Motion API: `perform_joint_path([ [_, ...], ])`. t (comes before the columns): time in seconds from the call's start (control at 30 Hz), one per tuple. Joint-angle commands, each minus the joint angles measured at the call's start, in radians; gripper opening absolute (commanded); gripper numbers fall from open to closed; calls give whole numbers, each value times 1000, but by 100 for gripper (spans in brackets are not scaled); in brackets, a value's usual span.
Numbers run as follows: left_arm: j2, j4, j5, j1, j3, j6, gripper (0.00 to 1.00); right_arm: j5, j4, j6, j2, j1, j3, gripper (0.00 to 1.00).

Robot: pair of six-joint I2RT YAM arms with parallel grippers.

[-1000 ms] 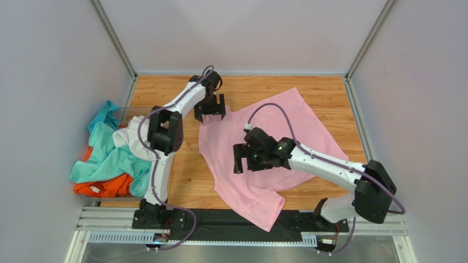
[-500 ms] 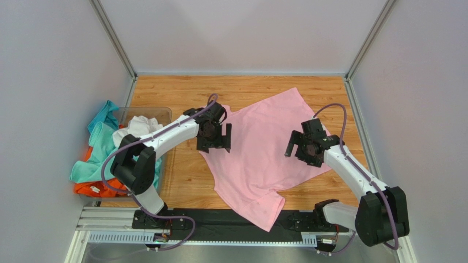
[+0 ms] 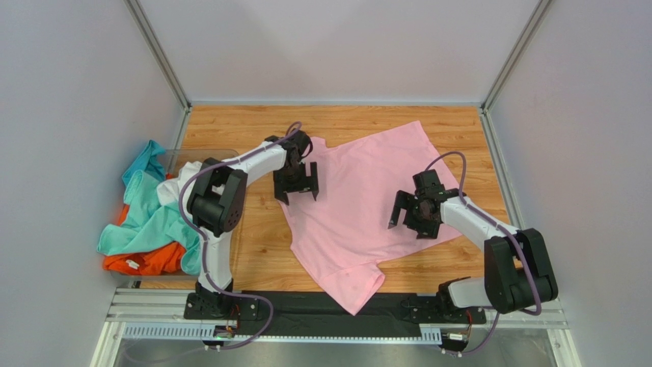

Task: Fold and stack the t-shirts
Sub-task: Flatten the tshirt out, then fold the tshirt

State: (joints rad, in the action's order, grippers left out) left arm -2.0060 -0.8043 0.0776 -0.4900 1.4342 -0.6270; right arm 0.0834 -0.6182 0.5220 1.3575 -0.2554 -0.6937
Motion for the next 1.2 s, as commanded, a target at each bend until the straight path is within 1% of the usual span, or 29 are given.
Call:
perform_joint_path([
  [0.0, -118, -30, -32, 83, 110, 49, 100, 90, 97, 12, 40, -37, -3, 100],
  [0.07, -171, -49, -57, 111, 159, 70, 100, 102, 113, 27, 83, -67, -26, 100],
  [0.17, -238, -97, -76, 140, 285, 81, 100, 108, 129, 73, 146, -134, -56, 100],
  [0.23, -310, -156, -117, 172, 409, 90, 100, 108, 132, 91, 173, -188, -98, 100],
  [0.27, -336, -177, -98, 191, 457, 96, 100, 104, 133, 98, 202, -202, -113, 100],
  [0.3, -380, -208, -91, 198, 542, 99, 100, 105, 132, 111, 218, -220, -145, 100],
  [0.37, -419, -246, -91, 208, 630, 107, 100, 107, 127, 125, 242, -229, -177, 100],
  [0.4, -450, -280, -93, 211, 716, 119, 100, 107, 117, 128, 241, -237, -203, 100],
  [0.43, -459, -291, -102, 212, 751, 125, 100, 92, 110, 133, 242, -240, -214, 100],
  [0.47, -464, -303, -108, 215, 803, 128, 100, 79, 101, 134, 230, -243, -224, 100],
  [0.53, -455, -319, -105, 223, 836, 131, 100, 40, 61, 125, 210, -245, -254, 100],
  [0.57, -442, -317, -99, 228, 841, 131, 100, 23, 46, 122, 175, -246, -263, 100],
  [0.67, -363, -305, -87, 229, 833, 141, 100, -43, -11, 105, 111, -245, -303, 100],
  [0.7, -306, -302, -85, 229, 822, 141, 100, -62, -37, 105, 59, -243, -311, 100],
  [0.73, -275, -302, -85, 229, 807, 141, 100, -77, -49, 105, 34, -245, -316, 100],
  [0.77, -239, -297, -85, 228, 754, 136, 100, -130, -61, 113, 8, -243, -320, 100],
  [0.8, -159, -282, -64, 226, 714, 135, 100, -154, -84, 119, -54, -242, -317, 100],
  [0.83, -113, -271, -59, 222, 666, 130, 100, -198, -93, 122, -85, -239, -310, 100],
  [0.87, -14, -241, -59, 211, 553, 124, 100, -215, -104, 130, -122, -231, -290, 100],
  [0.9, 43, -221, -53, 202, 487, 119, 100, -226, -120, 139, -153, -219, -271, 100],
  [0.93, 105, -195, -58, 191, 413, 109, 100, -237, -126, 151, -225, -202, -251, 100],
  [0.97, 166, -172, -61, 159, 259, 96, 100, -232, -129, 159, -256, -158, -203, 100],
  [1.0, 293, -117, -59, 139, 177, 78, 100, -226, -135, 165, -286, -131, -179, 100],
  [1.03, 358, -89, -70, 92, 96, 64, 100, -214, -143, 164, -344, -107, -158, 100],
  [1.07, 419, -69, -76, 65, -52, 49, 100, -209, -149, 153, -368, -58, -138, 100],
  [1.1, 532, -46, -76, 38, -125, 8, 100, -214, -170, 144, -394, -35, -109, 100],
  [1.13, 583, -39, -108, -13, -191, -17, 100, -235, -181, 139, -432, -15, -92, 100],
  [1.17, 677, -33, -110, -36, -313, -75, 100, -246, -192, 136, -451, 20, -80, 100],
])
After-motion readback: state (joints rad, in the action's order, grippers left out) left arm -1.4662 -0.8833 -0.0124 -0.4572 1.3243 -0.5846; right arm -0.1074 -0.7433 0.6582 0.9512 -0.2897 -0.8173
